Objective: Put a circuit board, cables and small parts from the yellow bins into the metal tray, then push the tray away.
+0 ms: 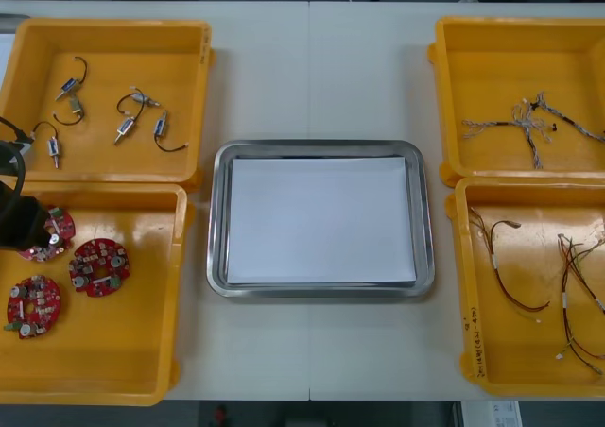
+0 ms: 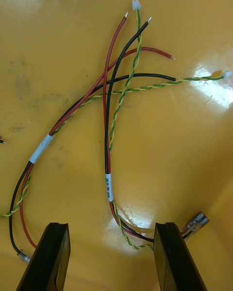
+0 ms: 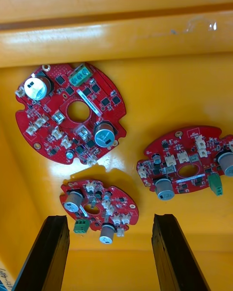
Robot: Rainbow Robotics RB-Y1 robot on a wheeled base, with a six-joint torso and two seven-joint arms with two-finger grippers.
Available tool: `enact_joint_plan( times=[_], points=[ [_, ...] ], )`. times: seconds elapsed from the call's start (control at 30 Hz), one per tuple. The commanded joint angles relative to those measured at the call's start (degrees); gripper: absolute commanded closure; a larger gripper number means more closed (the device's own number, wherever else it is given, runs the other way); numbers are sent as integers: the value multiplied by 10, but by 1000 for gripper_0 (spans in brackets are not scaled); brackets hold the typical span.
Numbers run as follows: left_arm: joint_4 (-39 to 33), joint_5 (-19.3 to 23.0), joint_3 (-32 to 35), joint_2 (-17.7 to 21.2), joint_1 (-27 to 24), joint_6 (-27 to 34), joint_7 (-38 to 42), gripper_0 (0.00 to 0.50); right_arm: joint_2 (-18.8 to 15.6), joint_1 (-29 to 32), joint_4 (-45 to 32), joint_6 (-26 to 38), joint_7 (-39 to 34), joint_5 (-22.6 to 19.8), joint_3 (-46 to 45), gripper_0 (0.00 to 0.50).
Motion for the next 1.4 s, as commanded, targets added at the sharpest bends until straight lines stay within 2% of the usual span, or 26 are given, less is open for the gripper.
enact_joint_plan(
  times=[0.03, 0.23, 0.47, 0.67, 1.0, 1.4],
  points=[
    [7, 11, -3, 38, 8, -25, -129, 0, -23, 3, 14, -8, 16, 4, 23, 0],
    [19, 25, -3, 47, 8, -46, -184, 0, -23, -3, 36, -19, 19, 3, 30, 0],
    [65, 63, -19, 63, 6, -109, -263, 0, -23, -18, 80, -56, 24, 2, 51, 0],
    [73, 62, -66, 81, 6, -165, -282, 0, -23, -26, 86, -59, 22, 2, 59, 0],
    [79, 54, -104, 83, 3, -188, -293, 0, -23, -30, 87, -72, 20, 6, 71, 0],
    [126, 42, -149, 83, -14, -233, -314, 0, -23, -31, 108, -88, 20, 1, 82, 0]
  ],
)
